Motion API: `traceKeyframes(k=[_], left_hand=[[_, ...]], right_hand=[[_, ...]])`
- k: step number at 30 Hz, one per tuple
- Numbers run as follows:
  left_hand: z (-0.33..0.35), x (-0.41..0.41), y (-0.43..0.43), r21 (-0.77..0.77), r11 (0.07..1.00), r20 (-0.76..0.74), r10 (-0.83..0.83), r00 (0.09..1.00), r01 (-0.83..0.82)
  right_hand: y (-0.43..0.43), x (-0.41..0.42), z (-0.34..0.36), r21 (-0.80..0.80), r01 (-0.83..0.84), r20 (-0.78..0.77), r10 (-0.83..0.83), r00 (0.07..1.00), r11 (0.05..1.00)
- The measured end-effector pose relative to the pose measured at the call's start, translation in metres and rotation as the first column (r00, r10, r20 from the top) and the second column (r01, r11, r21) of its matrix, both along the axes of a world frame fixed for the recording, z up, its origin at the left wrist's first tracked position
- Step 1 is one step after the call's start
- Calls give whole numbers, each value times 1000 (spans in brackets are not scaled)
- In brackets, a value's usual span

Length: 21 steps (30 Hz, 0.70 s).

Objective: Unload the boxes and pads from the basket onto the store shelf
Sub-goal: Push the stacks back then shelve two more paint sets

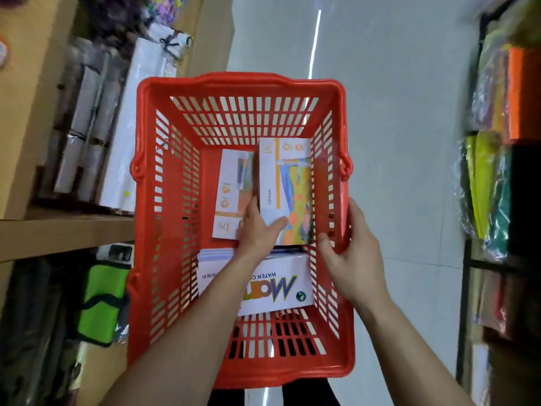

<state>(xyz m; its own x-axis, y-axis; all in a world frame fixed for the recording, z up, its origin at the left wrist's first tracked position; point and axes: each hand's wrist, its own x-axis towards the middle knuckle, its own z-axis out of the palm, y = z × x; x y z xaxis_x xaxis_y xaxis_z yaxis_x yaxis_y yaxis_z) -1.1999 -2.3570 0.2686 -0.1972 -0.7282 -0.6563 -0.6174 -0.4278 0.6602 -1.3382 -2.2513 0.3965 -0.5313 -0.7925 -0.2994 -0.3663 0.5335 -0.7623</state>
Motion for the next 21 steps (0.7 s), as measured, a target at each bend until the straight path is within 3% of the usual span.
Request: traceKeyframes(k=[3, 12, 16, 21], left_hand=[[7, -1, -7, -21, 996, -68, 81, 994, -83], [46, 3, -23, -6, 998, -211, -69, 975, 69], [90, 36, -27, -25, 999, -261, -34, 965, 28], [181, 96, -27, -125, 992, -276, -15, 961, -20]], right_hand=[[0, 0, 0, 10, -10, -19, 11, 1000, 1000], [5, -4, -7, 55, -20, -45, 22, 999, 998], [5, -4, 11, 156, 6, -121, 13, 993, 988], [-9, 15, 51, 8, 32, -214, -29, 976, 999]])
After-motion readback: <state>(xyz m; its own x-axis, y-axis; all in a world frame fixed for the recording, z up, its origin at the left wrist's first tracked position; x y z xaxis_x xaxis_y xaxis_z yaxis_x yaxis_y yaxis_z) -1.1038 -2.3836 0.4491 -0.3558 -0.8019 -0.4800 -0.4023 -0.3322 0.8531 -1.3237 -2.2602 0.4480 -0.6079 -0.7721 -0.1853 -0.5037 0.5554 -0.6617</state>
